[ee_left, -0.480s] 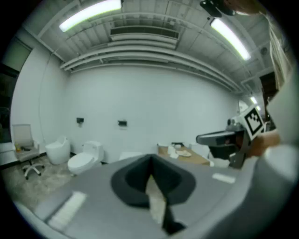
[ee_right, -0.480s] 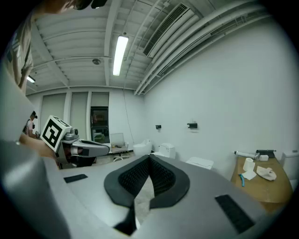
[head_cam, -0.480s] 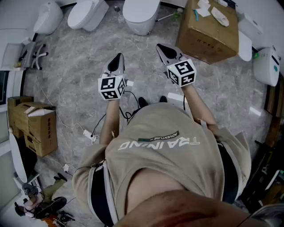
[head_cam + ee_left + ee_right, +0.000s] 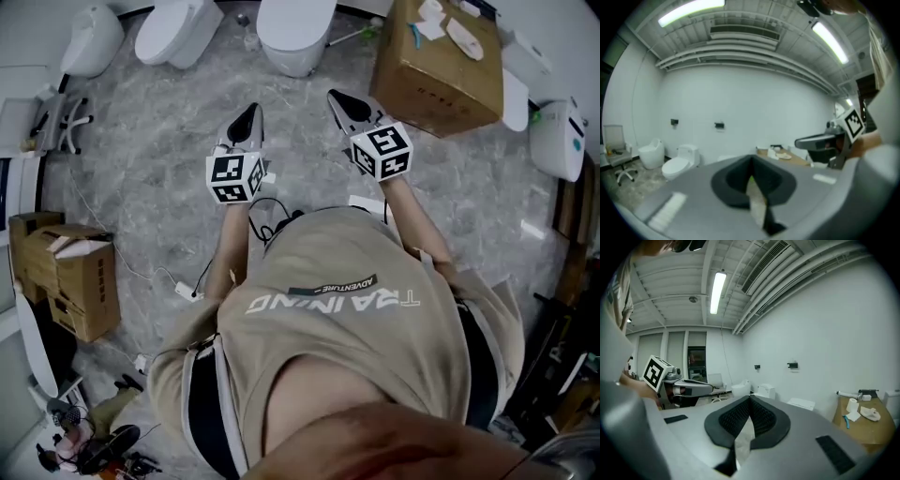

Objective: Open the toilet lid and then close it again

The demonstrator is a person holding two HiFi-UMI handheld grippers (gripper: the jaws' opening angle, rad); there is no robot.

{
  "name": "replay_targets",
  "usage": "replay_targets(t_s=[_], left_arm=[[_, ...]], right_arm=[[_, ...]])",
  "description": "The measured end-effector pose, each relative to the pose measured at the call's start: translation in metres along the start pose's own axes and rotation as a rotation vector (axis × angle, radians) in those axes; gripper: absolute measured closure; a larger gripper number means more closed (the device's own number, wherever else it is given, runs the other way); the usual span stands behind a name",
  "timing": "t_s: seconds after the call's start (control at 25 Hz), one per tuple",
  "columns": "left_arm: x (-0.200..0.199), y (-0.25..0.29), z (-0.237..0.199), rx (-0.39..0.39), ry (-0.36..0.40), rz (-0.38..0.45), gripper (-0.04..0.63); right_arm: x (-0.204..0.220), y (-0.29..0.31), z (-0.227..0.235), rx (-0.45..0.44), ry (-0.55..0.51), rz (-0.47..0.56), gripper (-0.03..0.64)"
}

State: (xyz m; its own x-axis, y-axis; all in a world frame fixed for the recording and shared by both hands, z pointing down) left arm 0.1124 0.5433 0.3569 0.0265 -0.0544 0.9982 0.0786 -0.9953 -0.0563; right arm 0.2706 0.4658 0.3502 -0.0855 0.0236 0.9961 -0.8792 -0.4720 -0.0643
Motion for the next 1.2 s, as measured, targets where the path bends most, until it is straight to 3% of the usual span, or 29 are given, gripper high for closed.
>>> replay_targets(t_s=[0.44,0.64,1.08,1.2], left_arm=[[0.036,0.014,-0.061,0.023,-0.071,-0.071,0.592],[0.048,0.041,-0.082,-0.001,-0.076,-0.098,0.592],[0.033,0.14,-0.12,-0.083,0.0,-0.128,0.592],[0.032,0.166,-0.13,-0.109,-0.045,-0.115,0.592]], right_arm=[[0.037,0.045,0.0,0.088,0.049,-0.067,0.606],[0.054,0.075,0.027,0.094,0.061,-0.102,0.606],[0.067,0.174,0.119,0.002,0.118,-0.08,0.606],[0.076,0.2,0.135,-0.029,0.14,-0.094,0.606]])
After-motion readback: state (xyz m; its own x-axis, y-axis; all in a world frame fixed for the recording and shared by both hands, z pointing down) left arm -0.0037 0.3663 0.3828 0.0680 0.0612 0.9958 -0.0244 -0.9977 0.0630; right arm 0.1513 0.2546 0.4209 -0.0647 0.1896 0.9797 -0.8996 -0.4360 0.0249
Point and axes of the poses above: the fingertips, and each gripper's own axes: y forward along the fingers, z to its right, x out of its underside, the point moved 3 cm from there along -y, backward along the fingers, and after that the axes turned 15 degrees about z, right-handed, at the moved point
